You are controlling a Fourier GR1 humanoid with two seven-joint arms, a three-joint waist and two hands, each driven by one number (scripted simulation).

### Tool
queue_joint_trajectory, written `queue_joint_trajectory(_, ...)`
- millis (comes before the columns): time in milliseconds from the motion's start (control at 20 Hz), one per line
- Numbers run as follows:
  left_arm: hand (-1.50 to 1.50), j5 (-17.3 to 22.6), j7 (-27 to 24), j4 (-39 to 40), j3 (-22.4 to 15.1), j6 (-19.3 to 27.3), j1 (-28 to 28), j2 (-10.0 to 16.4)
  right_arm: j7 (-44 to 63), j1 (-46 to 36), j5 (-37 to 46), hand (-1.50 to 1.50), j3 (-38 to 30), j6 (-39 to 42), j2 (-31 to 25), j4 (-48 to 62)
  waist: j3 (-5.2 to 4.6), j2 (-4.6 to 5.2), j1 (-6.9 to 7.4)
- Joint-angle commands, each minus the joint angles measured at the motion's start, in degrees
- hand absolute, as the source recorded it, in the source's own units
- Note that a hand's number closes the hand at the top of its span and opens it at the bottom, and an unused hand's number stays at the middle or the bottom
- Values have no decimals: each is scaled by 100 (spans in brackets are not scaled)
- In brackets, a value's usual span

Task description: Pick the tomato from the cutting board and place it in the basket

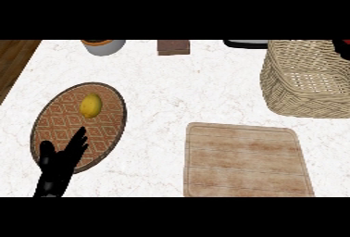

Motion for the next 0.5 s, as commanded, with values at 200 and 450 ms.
queue_joint_trajectory(200, 0, 3, 121, 323, 43, -23, 41, -77, -392, 349, 792, 150, 119, -751, -537, 928, -59, 48, -41)
queue_joint_trajectory(450, 0, -85, 5, 412, 25, -67, -20, -96, -1517, 186, 1005, -150, 303, -690, -875, 2058, -52, 78, 45)
